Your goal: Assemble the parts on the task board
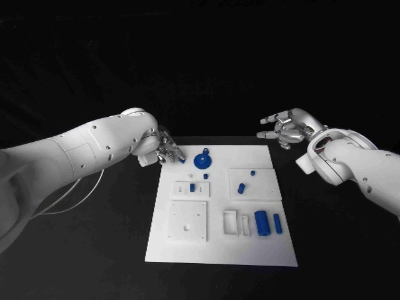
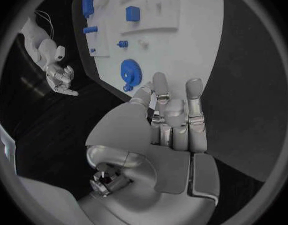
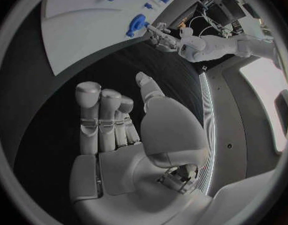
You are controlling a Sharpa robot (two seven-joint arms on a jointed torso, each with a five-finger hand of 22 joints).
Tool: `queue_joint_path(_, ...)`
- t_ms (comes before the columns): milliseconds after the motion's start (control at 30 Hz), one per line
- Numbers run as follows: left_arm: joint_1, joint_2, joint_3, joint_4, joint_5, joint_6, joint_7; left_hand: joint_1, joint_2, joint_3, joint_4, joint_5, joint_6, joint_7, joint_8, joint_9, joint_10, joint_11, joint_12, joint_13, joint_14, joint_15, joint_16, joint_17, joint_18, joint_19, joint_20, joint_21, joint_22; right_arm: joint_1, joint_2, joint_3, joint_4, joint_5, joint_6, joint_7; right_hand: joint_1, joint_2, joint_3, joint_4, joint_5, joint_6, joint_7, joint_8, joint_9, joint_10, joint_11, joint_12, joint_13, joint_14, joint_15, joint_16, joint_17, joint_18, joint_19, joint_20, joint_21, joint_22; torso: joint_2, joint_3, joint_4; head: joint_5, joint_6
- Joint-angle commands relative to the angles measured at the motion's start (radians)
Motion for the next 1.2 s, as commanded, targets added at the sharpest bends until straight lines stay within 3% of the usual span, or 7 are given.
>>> queue_joint_path(33,-0.002,-0.002,0.000,0.009,0.016,-0.017,0.008,-0.034,-0.039,0.174,-0.041,-0.043,0.006,-0.004,0.002,0.232,0.045,-0.007,0.008,-0.005,0.008,0.001,0.007,0.006,0.010,-0.004,0.000,0.006,0.018,0.000,0.002,0.001,-0.001,-0.008,0.009,0.005,-0.003,0.004,0.001,-0.002,0.003,0.008,-0.002,0.002,0.002,-0.003,-0.003,-0.001,0.001,0.002,-0.001,-0.003,0.001,0.017,0.052,-0.004,0.002,-0.002,0.000,0.0001,0.0007,0.003,0.002)
queue_joint_path(167,-0.002,-0.011,0.000,0.025,0.017,-0.034,0.008,-0.049,-0.069,0.229,-0.033,-0.002,0.010,-0.007,0.009,0.292,0.046,-0.011,0.017,-0.008,0.013,-0.002,0.007,0.009,0.010,-0.001,-0.003,0.010,0.018,0.000,0.002,0.001,-0.002,-0.008,0.009,0.005,-0.003,0.004,0.001,-0.002,0.003,0.008,-0.002,0.002,0.002,-0.003,-0.003,-0.001,0.001,0.002,-0.001,-0.003,0.001,0.017,0.052,-0.004,0.002,-0.002,-0.001,0.0002,0.0014,0.004,0.002)
queue_joint_path(367,-0.002,-0.044,0.000,0.089,0.045,-0.078,0.000,-0.079,-0.111,0.269,-0.042,0.125,0.040,-0.017,0.012,0.340,0.049,-0.020,0.039,-0.015,0.030,-0.008,0.008,0.023,0.008,0.008,-0.010,0.016,0.018,0.000,0.002,0.000,-0.003,-0.008,0.010,0.005,-0.003,0.004,0.001,-0.002,0.003,0.008,-0.002,0.002,0.002,-0.003,-0.003,-0.001,0.001,0.002,-0.001,-0.003,0.001,0.017,0.052,-0.004,0.002,-0.002,-0.004,0.0003,0.0035,0.007,0.003)
queue_joint_path(633,0.002,-0.140,0.000,0.261,0.078,-0.148,-0.016,-0.117,-0.144,0.301,-0.056,0.205,0.087,-0.030,0.006,0.384,0.051,-0.024,0.085,-0.025,0.051,-0.015,0.012,0.058,0.006,0.019,-0.016,0.026,0.018,0.000,-0.001,0.000,-0.008,-0.005,0.012,0.004,-0.004,0.003,0.002,-0.001,0.008,0.009,-0.002,0.002,0.002,-0.003,-0.003,-0.001,0.001,0.002,-0.001,-0.005,0.001,0.017,0.052,-0.004,0.001,-0.003,-0.015,0.0032,0.0111,0.007,-0.006)
queue_joint_path(833,0.004,-0.213,-0.002,0.392,0.082,-0.210,-0.027,-0.131,-0.156,0.313,-0.064,0.239,0.110,-0.035,-0.008,0.410,0.051,-0.027,0.110,-0.034,0.062,-0.012,0.026,0.100,0.007,0.018,-0.012,0.035,0.019,0.000,-0.001,0.000,-0.012,-0.004,0.013,0.004,-0.004,0.003,0.003,-0.001,0.013,0.009,-0.002,0.002,0.002,-0.004,-0.003,-0.002,0.000,0.002,-0.001,-0.004,0.001,0.017,0.052,-0.004,0.000,-0.003,-0.021,0.0043,0.0173,0.006,-0.011)
queue_joint_path(1033,0.004,-0.271,-0.008,0.488,0.076,-0.260,-0.033,-0.137,-0.165,0.315,-0.059,0.244,0.133,-0.043,-0.009,0.458,0.051,-0.030,0.129,-0.041,0.063,-0.013,0.033,0.124,0.013,0.012,-0.009,0.047,0.018,0.000,0.000,0.000,-0.015,-0.002,0.015,0.004,-0.004,0.002,0.003,-0.002,0.024,0.009,-0.002,0.002,0.002,-0.004,-0.003,-0.002,0.000,0.002,-0.002,-0.005,0.001,0.017,0.052,-0.004,0.001,-0.003,-0.026,0.0050,0.0206,0.008,-0.017)
queue_joint_path(1200,0.004,-0.309,-0.027,0.549,0.069,-0.304,-0.032,-0.138,-0.170,0.316,-0.056,0.253,0.149,-0.048,-0.011,0.481,0.051,-0.032,0.138,-0.044,0.066,-0.014,0.037,0.138,0.014,0.012,-0.007,0.053,0.018,0.000,0.002,0.000,-0.017,-0.001,0.016,0.004,-0.005,0.003,0.005,-0.001,0.029,0.010,-0.002,0.002,0.002,-0.004,-0.003,-0.003,0.000,0.001,-0.002,-0.006,0.000,0.017,0.052,-0.005,0.001,-0.003,-0.028,0.0061,0.0221,0.010,-0.020)
